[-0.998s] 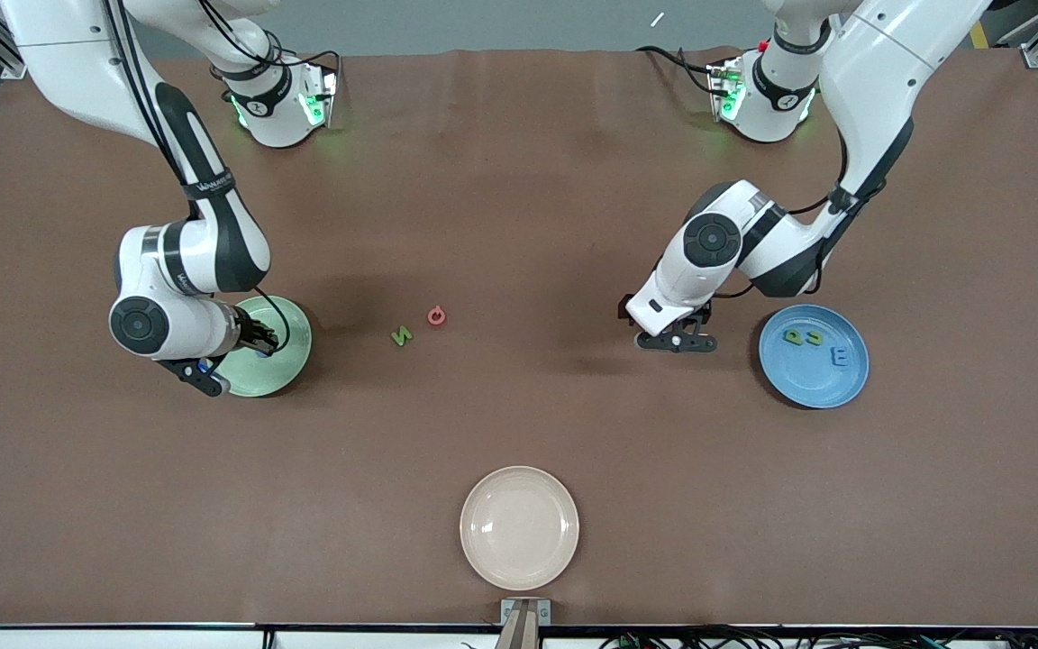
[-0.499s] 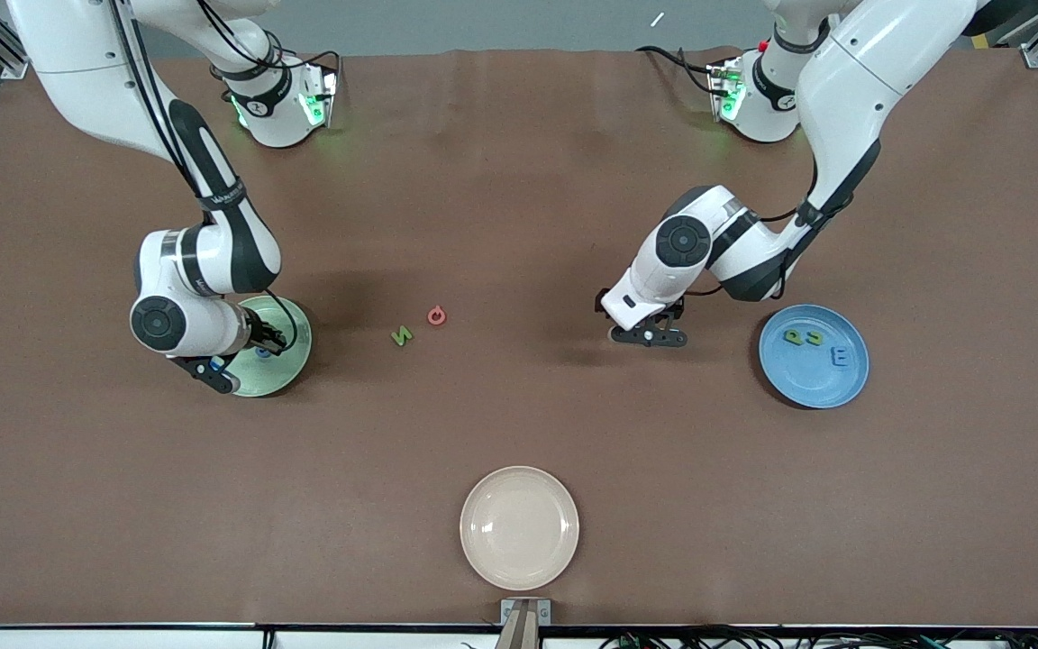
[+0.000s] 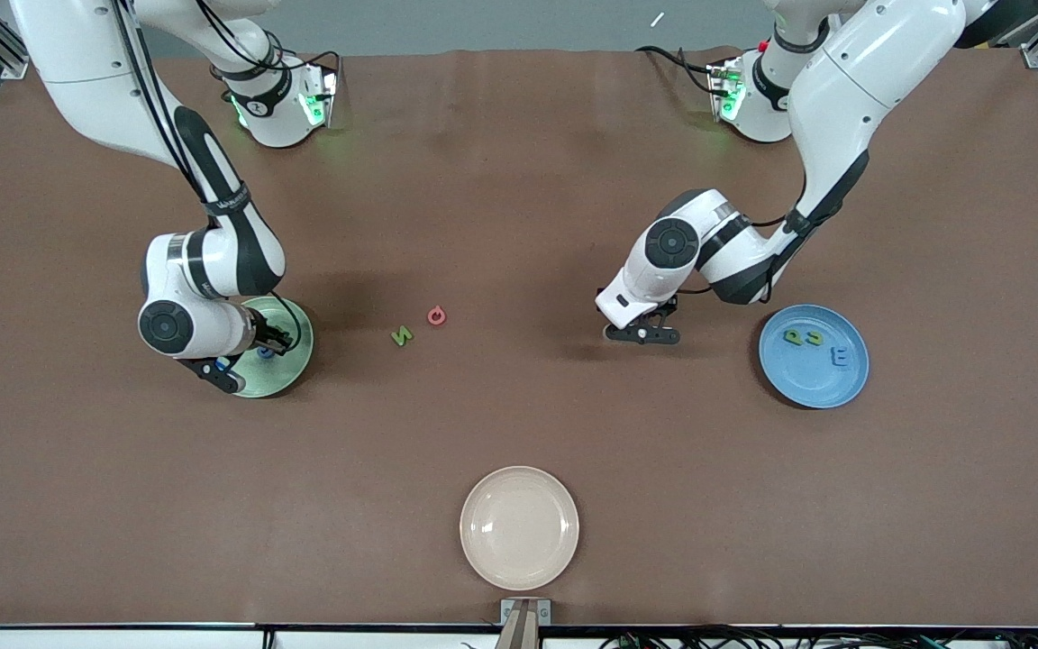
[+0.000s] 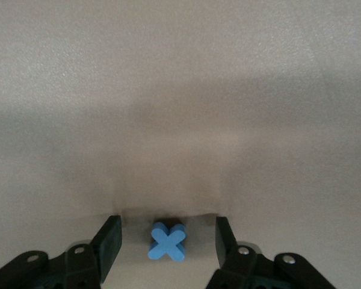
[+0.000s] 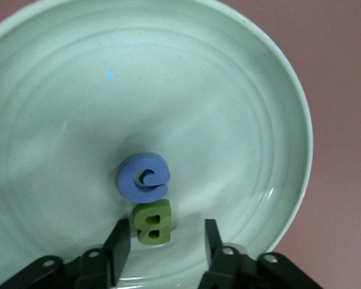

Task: Sort upper and lower case letters into plates
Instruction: 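Release the B in the green plate while the left gripper grasps the x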

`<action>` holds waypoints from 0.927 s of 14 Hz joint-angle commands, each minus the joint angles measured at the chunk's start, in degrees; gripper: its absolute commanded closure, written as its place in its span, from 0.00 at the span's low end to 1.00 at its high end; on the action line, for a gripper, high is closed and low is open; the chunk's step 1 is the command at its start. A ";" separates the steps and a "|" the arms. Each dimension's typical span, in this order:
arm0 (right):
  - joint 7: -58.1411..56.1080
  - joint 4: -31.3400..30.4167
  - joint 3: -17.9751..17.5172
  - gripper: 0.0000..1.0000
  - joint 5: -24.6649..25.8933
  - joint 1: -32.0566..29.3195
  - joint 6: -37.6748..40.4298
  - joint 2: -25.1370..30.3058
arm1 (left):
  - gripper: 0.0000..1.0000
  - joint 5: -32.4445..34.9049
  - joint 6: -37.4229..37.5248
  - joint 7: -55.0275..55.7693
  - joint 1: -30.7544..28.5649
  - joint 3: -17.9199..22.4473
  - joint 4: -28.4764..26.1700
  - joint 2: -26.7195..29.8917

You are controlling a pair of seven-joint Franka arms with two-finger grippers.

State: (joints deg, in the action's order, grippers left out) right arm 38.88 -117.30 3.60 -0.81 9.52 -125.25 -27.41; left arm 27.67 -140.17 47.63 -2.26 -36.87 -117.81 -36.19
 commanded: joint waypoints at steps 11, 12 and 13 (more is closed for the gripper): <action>16.28 13.77 -1.31 0.00 -12.28 6.55 12.06 1.84 | 0.76 1.24 1.12 2.56 0.50 0.57 -1.19 0.68; 19.89 12.72 -1.40 0.00 -12.37 8.13 9.26 1.92 | 0.80 1.24 2.08 2.39 0.24 0.66 -0.93 0.95; 23.84 11.06 -1.40 0.00 -12.37 10.58 5.50 2.19 | 0.84 1.42 3.13 2.38 -0.29 0.66 -0.49 1.47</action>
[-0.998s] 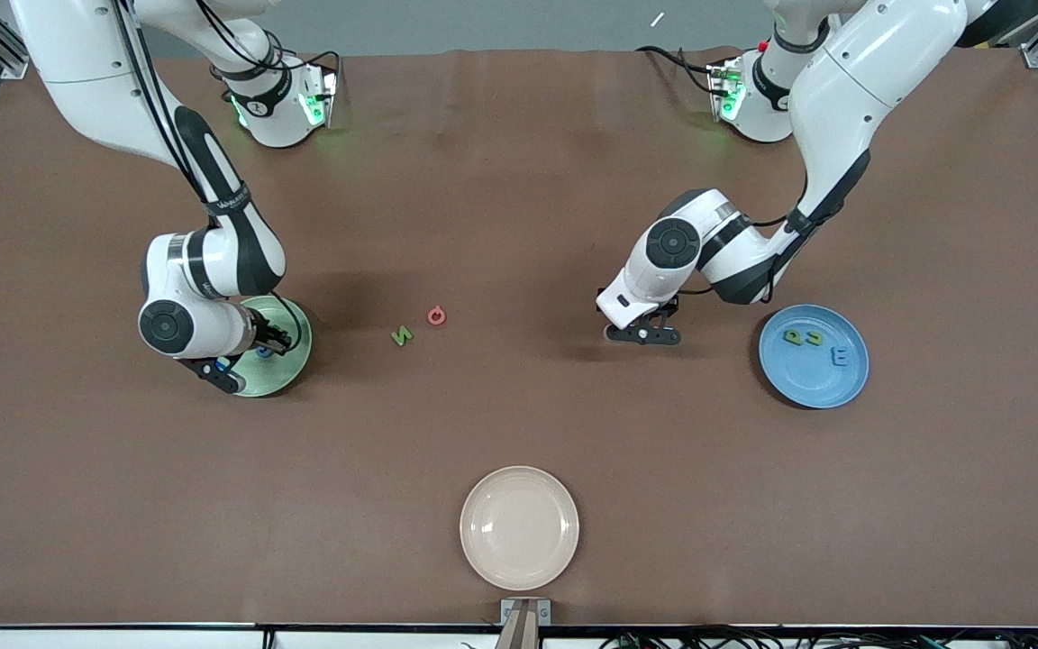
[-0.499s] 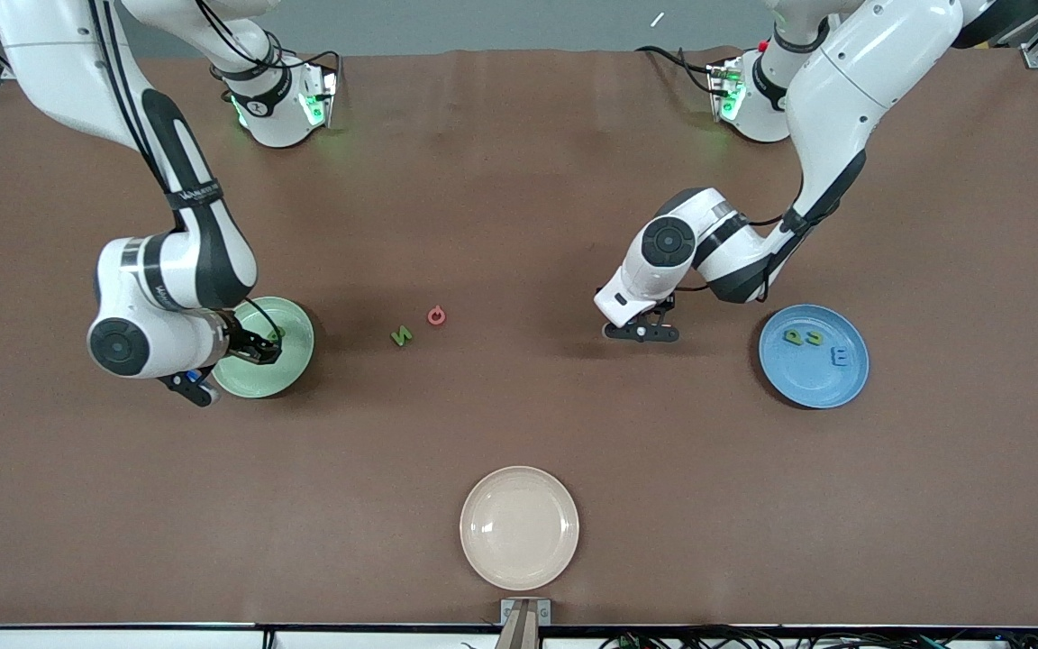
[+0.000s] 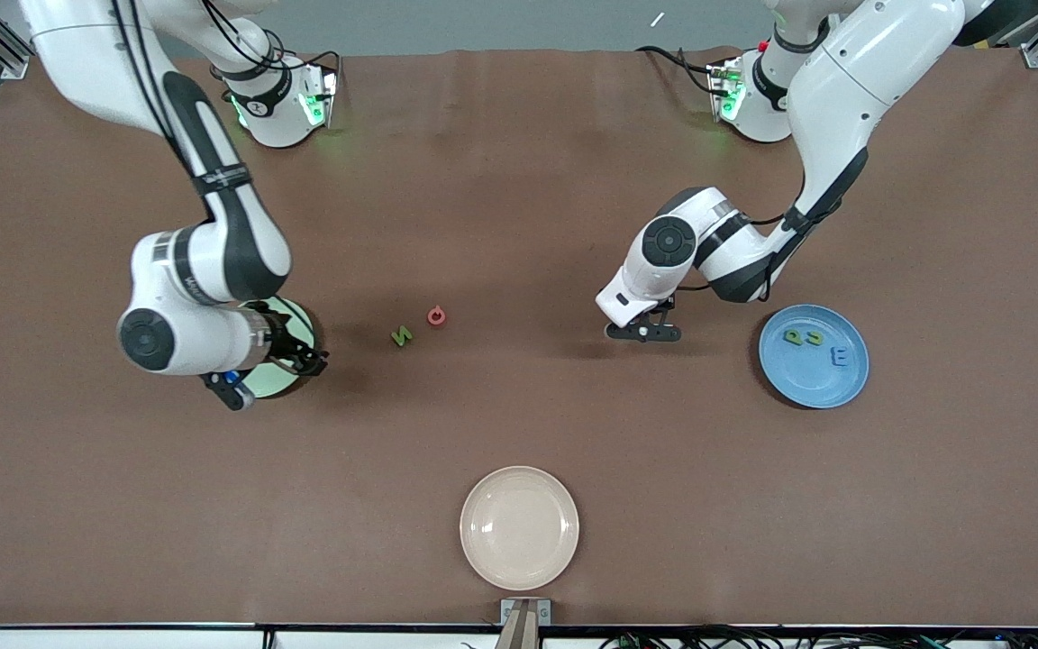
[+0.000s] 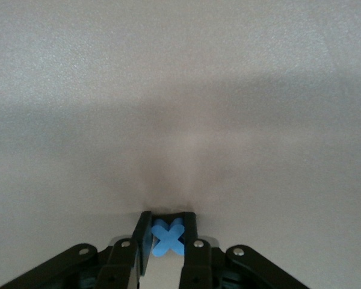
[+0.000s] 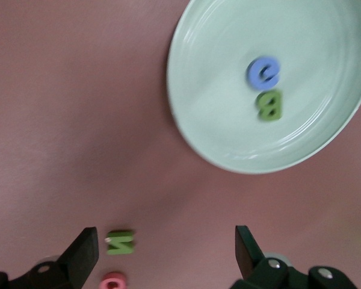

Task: Sort upper and lower case letters into plates
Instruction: 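Place the blue x in the blue plate while the right gripper grasps the N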

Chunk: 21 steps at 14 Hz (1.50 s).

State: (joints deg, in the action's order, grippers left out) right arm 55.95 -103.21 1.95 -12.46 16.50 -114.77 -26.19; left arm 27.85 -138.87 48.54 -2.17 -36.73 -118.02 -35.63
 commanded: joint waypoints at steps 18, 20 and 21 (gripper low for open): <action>16.74 -10.52 0.51 0.00 5.34 14.44 -26.19 -5.54 | 0.94 1.24 9.58 -26.99 -23.75 -0.01 9.04 3.72; 16.74 -10.52 0.51 0.03 5.34 14.79 -27.17 -6.16 | 0.94 1.33 9.58 -29.54 -25.86 0.08 8.86 3.11; 16.74 -10.52 0.51 0.05 5.43 14.79 -27.26 -6.25 | 0.94 1.42 9.50 -30.25 -26.65 0.08 8.69 2.93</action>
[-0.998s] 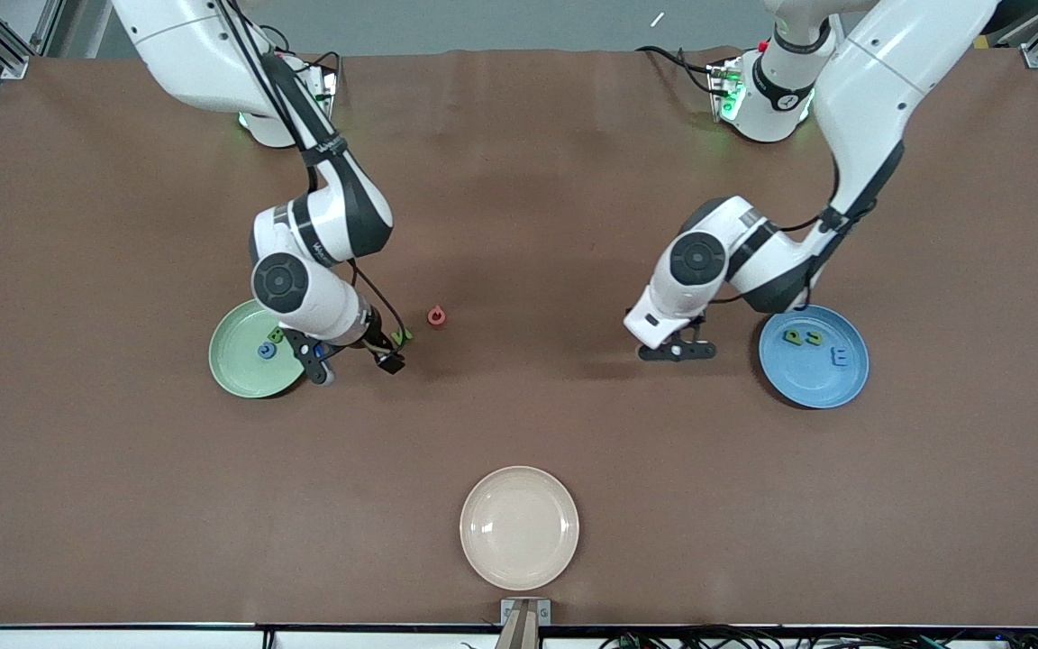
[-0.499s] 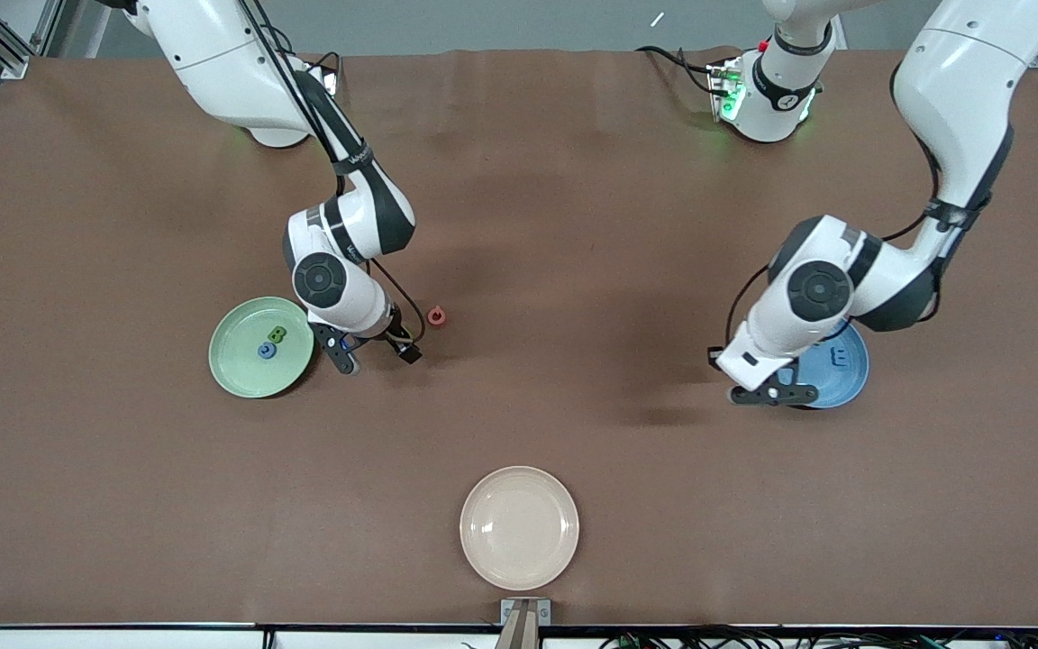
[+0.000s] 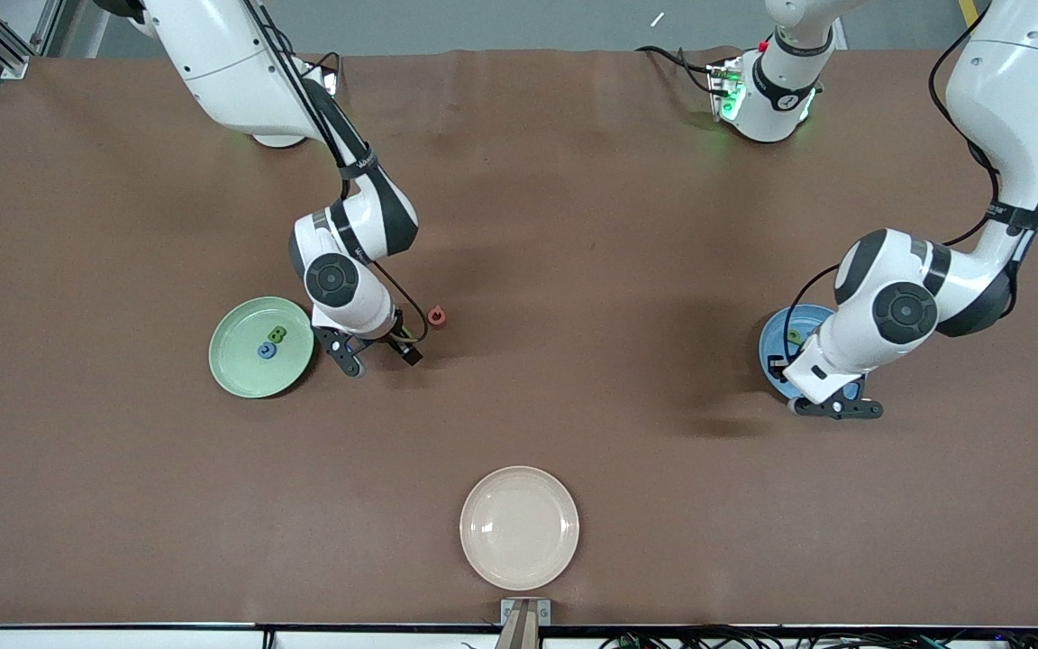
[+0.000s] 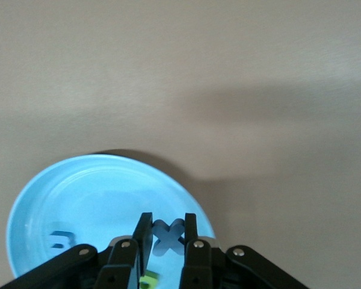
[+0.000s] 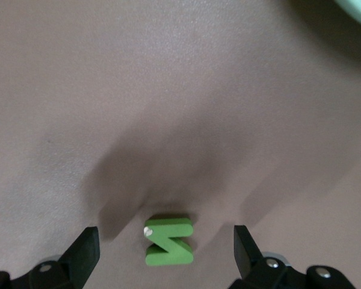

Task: Sort upper and lower case letters into plates
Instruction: 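Place the blue x in the blue plate while the right gripper grasps the N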

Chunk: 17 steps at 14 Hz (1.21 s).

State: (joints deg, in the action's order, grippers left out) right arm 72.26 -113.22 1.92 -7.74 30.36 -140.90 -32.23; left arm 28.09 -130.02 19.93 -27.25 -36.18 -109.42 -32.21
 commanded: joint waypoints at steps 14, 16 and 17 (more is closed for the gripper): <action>0.34 -0.34 0.63 0.97 0.97 0.41 -0.69 -0.20 | 0.93 7.33 0.12 -2.79 -5.79 -0.38 -1.41 -5.05; -0.88 0.01 0.72 0.99 0.97 -0.21 1.75 0.59 | 0.91 7.77 0.12 -2.79 -5.88 -0.38 -1.41 -5.23; -2.37 0.88 0.89 0.99 0.97 -0.91 5.42 1.55 | 0.91 7.77 0.12 -2.79 -5.88 -0.38 -1.41 -5.23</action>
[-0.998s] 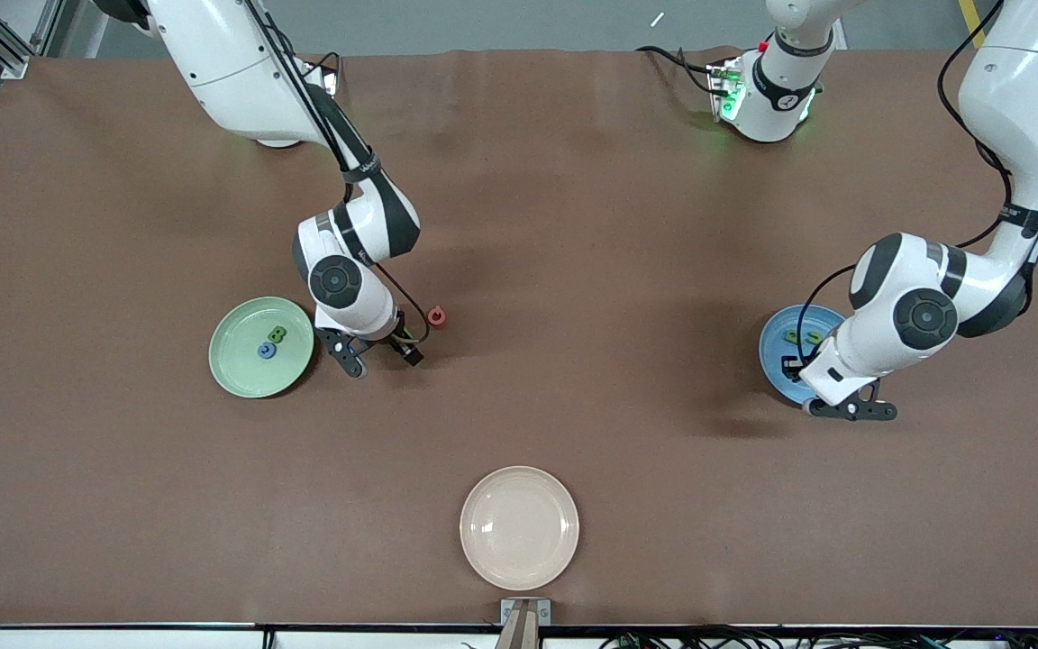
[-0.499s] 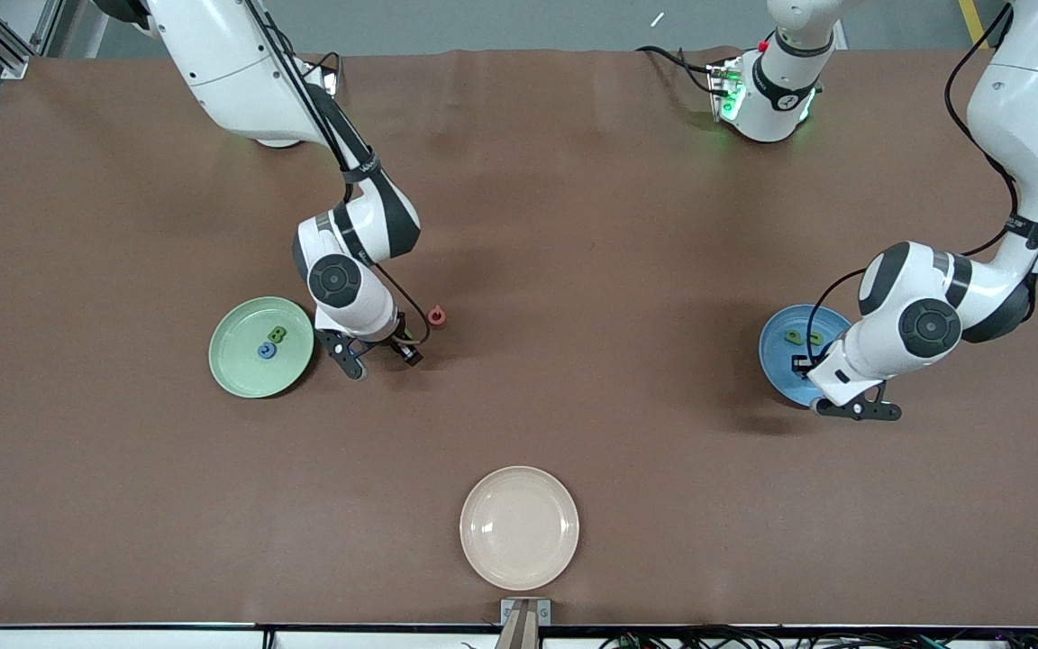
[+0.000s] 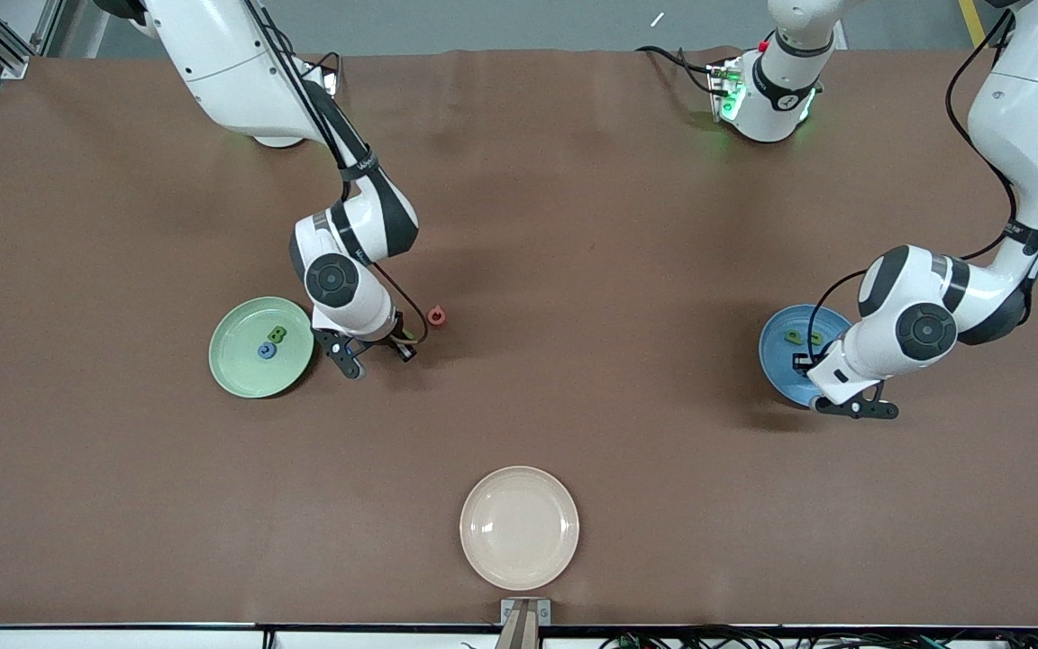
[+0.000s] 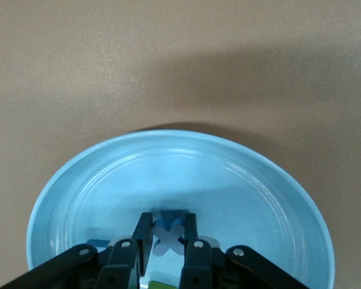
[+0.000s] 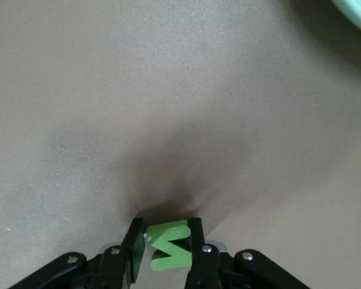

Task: Sort upper and lower case letters into plates
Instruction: 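Carry the green N to the green plate with the right gripper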

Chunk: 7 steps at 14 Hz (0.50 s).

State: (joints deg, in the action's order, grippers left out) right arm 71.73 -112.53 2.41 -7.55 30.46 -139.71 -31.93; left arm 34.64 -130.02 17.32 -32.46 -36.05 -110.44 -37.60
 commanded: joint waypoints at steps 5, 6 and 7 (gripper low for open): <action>-15.01 4.16 0.31 1.00 0.78 -9.61 20.60 6.35 | 0.10 1.22 0.03 -0.53 -1.81 -0.86 -0.04 0.77; -17.91 4.16 0.40 1.00 0.78 -11.28 21.93 6.70 | 0.01 1.22 0.12 -0.53 -1.82 -1.04 0.05 1.04; -21.51 4.07 0.40 1.00 0.95 -13.65 23.33 7.49 | 0.01 1.14 0.12 -0.53 -1.82 -1.13 0.14 1.91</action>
State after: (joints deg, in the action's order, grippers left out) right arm 55.76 -107.14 3.70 -7.42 20.90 -118.55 -26.77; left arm 34.74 -130.13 17.27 -33.43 -36.31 -110.02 -37.59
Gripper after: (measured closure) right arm 0.648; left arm 0.414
